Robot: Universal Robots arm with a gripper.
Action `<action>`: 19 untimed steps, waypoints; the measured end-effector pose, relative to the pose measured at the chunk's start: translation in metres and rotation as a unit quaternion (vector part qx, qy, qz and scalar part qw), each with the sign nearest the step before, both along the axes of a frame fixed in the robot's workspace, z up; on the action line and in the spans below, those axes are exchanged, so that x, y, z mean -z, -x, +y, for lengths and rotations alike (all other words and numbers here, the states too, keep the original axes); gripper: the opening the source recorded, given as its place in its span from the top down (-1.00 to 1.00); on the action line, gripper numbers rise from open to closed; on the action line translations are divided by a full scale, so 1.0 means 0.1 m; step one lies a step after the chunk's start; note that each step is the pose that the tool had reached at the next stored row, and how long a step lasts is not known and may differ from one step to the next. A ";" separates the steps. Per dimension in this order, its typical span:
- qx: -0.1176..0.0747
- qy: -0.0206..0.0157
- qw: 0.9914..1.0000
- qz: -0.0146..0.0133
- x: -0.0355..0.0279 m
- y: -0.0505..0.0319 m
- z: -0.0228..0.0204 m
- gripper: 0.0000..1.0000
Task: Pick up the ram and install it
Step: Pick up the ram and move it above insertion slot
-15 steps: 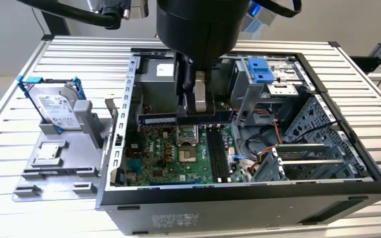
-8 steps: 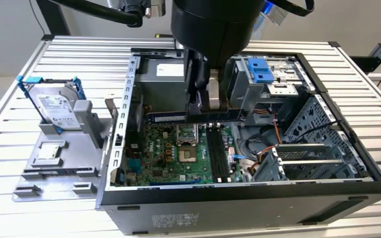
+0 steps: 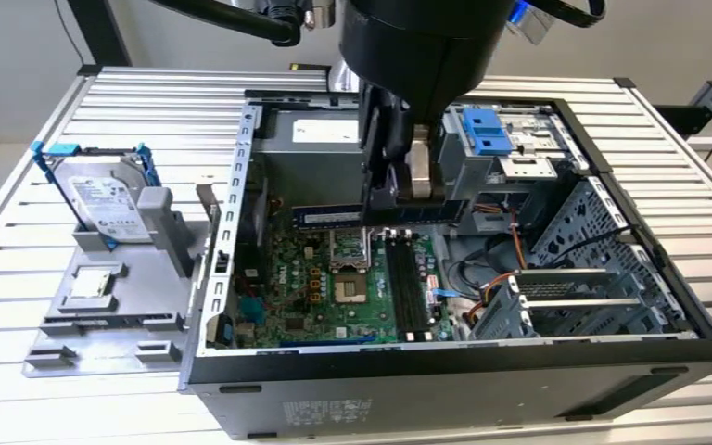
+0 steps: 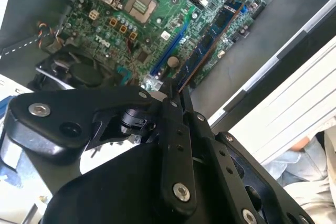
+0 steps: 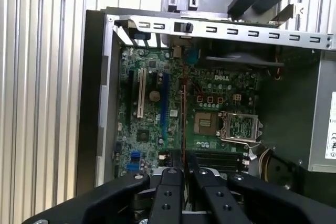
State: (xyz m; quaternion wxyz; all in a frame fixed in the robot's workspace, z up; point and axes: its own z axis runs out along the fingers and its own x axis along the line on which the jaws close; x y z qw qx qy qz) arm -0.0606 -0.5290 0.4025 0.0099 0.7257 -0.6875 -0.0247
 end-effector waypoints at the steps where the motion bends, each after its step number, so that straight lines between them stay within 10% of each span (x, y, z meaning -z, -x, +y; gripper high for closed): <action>1: 0.000 0.000 1.000 0.000 0.000 -0.015 0.010 1.00; 10: 0.000 0.000 1.000 0.000 0.004 -0.213 0.083 1.00; 19: 0.000 0.000 1.000 0.000 0.004 -0.243 0.087 1.00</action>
